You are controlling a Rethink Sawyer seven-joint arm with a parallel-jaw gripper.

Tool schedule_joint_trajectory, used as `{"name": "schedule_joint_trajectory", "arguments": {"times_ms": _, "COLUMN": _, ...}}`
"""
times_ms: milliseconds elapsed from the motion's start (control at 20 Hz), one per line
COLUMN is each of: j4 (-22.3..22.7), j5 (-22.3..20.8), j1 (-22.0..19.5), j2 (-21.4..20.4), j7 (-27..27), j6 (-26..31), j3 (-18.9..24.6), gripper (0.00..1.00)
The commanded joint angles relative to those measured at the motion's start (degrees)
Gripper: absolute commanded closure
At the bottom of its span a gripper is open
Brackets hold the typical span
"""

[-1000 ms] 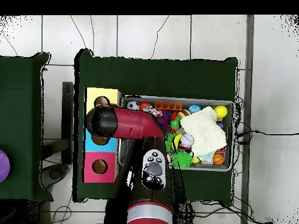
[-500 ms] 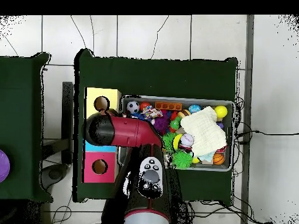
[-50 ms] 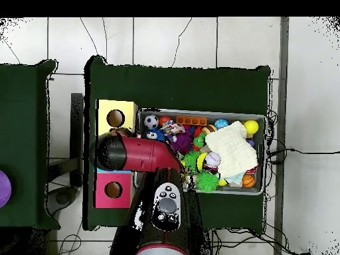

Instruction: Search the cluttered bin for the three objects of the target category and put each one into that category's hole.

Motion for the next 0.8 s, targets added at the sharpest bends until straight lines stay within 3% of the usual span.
{"name": "schedule_joint_trajectory", "arguments": {"times_ms": 50, "j4": 11.3, "j5": -1.0, "j1": 1.8, "j2": 2.8, "j7": 8.9, "j6": 3.4, "j3": 4.0, "gripper": 1.00}}
{"name": "schedule_joint_trajectory", "arguments": {"times_ms": 800, "j4": 12.0, "j5": -0.6, "j1": 1.3, "j2": 4.3, "j7": 8.5, "j6": 0.2, "j3": 5.5, "gripper": 1.00}}
